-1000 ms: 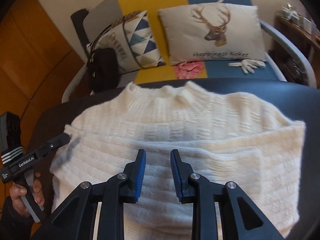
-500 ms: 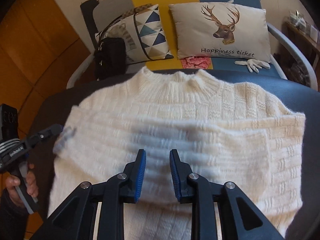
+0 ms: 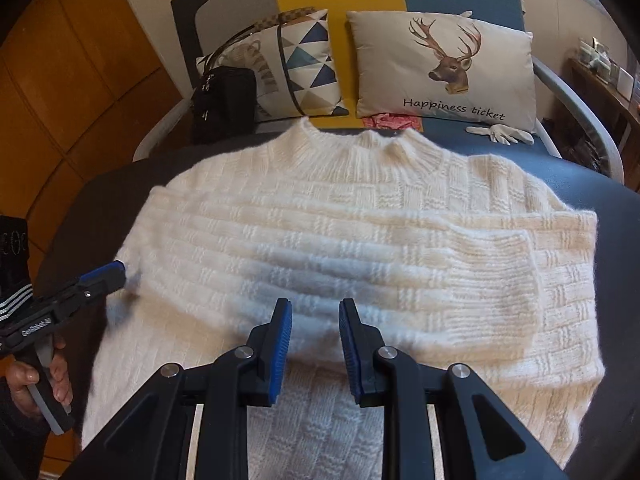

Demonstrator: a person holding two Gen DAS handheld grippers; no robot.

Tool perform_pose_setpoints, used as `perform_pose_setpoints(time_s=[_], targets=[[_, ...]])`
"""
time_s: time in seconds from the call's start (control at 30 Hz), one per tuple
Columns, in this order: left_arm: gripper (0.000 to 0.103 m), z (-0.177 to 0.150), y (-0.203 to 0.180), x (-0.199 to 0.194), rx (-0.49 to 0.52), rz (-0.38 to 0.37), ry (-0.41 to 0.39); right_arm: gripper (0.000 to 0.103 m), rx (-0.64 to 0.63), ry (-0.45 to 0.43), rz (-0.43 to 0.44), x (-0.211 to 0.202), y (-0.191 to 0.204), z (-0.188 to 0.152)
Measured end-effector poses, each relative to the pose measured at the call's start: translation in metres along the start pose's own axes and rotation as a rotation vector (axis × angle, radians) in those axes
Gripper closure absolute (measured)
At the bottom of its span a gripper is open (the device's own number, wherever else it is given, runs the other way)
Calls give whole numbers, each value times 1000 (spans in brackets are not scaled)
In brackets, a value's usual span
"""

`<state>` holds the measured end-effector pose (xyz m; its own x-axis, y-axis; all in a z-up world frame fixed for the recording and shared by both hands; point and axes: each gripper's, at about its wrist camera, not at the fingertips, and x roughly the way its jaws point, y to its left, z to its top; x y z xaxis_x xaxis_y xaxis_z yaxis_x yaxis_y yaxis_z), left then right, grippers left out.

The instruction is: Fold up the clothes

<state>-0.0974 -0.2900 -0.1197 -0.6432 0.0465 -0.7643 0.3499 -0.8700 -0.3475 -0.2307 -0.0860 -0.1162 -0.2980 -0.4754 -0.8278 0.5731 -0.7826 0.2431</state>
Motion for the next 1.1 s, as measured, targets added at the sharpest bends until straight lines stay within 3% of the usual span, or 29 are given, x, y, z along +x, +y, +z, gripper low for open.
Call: perform_pose_setpoints(time_s=[0.07,0.2,0.27,0.4,0.53,0.6,0.7,0.77,0.87,0.97,1.1], targets=[[57,-2,4,-1,-27,-11,-4,79,6,25,-20,11,-3,-5],[57,-3,0,-13,-33,-38,-48,79,78,3,31,4,-15,-4],[57,-4,-5,-22,-8,-43,-80,79,126,-49,24,-12,-26,-4],[57,-2,-7,-13,16,27,-50,79,226,-76,-74,-29,-64,-8],[57,0,-9,-1,30,96,-13,79,249,1,-120,-19,-88,-10],[57,3,-14,-8,35,74,-39,79,240,23,-122,-18,-92,-8],[55,19,-23,-14,54,38,-84,79,227,-36,-108,-30,-91,5],[52,33,-25,-6,55,50,-75,79,222,-36,-126,-26,-96,16],[52,48,-13,25,18,123,20,79,230,23,-165,-3,-109,28],[52,46,-3,36,-13,128,52,79,227,42,-151,8,-118,27],[52,35,-5,14,-20,78,5,79,294,-60,-60,-27,-125,17]])
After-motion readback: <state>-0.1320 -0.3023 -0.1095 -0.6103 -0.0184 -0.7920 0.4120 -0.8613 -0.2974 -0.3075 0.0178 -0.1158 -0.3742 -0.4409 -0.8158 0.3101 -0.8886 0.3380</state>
